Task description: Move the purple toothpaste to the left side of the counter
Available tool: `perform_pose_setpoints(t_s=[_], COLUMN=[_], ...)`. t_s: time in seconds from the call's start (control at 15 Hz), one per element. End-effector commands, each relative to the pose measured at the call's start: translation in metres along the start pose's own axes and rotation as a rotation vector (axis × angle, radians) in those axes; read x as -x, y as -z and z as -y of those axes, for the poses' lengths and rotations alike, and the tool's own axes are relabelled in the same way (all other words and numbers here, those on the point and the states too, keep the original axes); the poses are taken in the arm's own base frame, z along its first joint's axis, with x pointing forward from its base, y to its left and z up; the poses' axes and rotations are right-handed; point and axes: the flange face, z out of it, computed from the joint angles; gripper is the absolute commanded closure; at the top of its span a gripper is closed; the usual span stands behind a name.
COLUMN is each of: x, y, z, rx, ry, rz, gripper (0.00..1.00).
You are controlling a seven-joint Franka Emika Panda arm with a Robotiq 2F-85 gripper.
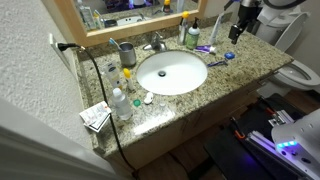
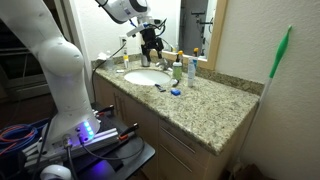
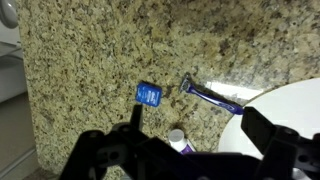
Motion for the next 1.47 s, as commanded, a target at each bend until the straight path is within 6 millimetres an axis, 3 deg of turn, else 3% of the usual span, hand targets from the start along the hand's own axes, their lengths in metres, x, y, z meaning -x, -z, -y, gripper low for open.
perform_pose_setpoints(t_s=[0.0, 0.07, 0.27, 0.53, 0.67, 0.73, 0.93, 1.13, 1.4], x=[0.001, 0.003, -0.016, -0.053, -0.068, -0.046, -0.063, -0.075, -0.094], y=[0.003, 0.0, -0.028, -0.076, -0.101, -0.081, -0.102, -0.127, -0.154], z=[0.0, 0.008, 0.023, 0.009, -0.004, 0.006, -0.002, 0.007, -0.005], rx=[0.001, 0.038, 0.111, 0.087, 0.107, 0.089, 0.085, 0.032, -0.019], ry=[0.0, 0.032, 0.142, 0.09, -0.006, 0.051, 0.001, 0.109, 0.131], rz=[-0.005, -0.039, -0.144, -0.226, -0.163, -0.199, -0.167, -0.206, -0.266], gripper=[0.0, 0.0, 0.0, 0.0, 0.0, 0.0, 0.0, 0.0, 0.0])
